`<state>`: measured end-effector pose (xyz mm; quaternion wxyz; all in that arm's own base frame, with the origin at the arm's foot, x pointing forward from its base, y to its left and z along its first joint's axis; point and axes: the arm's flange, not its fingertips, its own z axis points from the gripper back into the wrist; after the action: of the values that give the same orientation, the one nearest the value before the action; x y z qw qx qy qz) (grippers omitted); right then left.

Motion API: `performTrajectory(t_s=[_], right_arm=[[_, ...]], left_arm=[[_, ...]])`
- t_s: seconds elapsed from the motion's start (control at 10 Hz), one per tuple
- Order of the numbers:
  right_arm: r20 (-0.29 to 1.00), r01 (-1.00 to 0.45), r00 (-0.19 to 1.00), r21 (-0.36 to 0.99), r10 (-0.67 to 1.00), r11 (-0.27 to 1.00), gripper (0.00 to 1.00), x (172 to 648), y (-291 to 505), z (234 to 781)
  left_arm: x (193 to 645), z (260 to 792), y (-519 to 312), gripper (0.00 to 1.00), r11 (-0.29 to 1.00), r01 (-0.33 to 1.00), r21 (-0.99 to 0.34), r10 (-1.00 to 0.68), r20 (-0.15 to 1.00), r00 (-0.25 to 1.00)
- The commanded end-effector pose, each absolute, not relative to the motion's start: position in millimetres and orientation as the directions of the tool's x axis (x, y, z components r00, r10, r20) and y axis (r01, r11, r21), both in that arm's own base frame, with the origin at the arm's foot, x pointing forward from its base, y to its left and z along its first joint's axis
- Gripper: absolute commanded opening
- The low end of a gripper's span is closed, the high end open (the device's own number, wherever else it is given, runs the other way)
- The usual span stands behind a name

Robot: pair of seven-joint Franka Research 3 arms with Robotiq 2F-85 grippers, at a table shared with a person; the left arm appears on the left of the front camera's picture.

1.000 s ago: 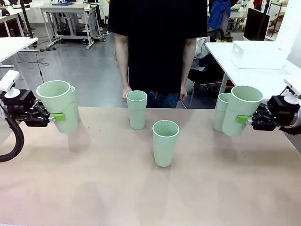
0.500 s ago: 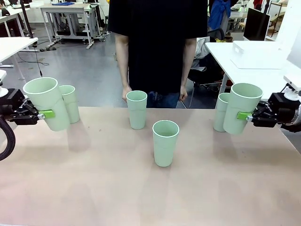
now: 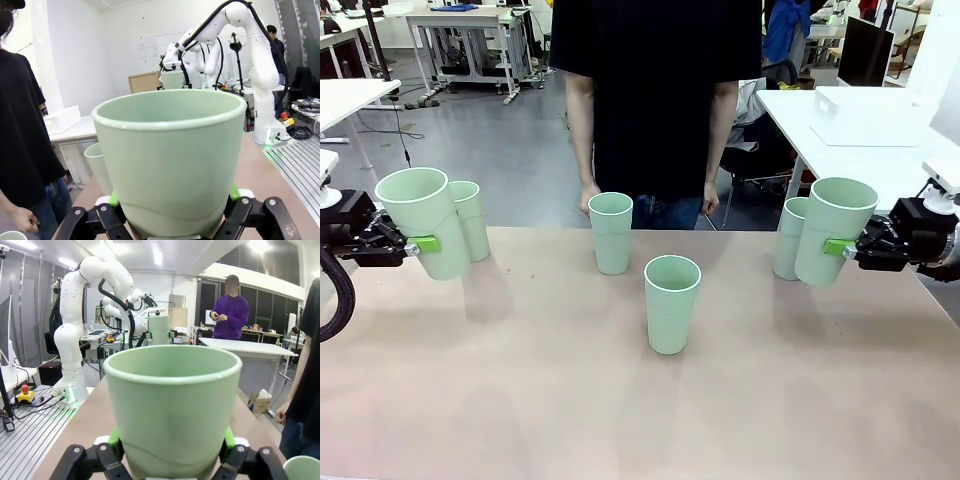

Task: Stack the cups and store them in the basket.
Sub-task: Place the stack of Reusable plastic cups into the Pantry Basket.

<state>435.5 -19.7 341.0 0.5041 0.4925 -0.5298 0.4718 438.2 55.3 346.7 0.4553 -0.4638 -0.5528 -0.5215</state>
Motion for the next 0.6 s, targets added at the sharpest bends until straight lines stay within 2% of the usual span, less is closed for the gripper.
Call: performTrajectory(t_s=[0.0, 0.5], right_arm=[[0.999, -0.997, -0.017, -0.014, -0.047, 0.07, 0.87, 434.3, -18.7, 342.9], [0.999, -0.997, -0.017, -0.014, -0.047, 0.07, 0.87, 434.3, -18.7, 342.9]], left_arm=[[436.6, 349.2, 53.0, 0.85, 0.029, 0.987, 0.159, 0.036, 0.986, -0.16], [436.6, 349.2, 53.0, 0.85, 0.029, 0.987, 0.159, 0.036, 0.986, -0.16]])
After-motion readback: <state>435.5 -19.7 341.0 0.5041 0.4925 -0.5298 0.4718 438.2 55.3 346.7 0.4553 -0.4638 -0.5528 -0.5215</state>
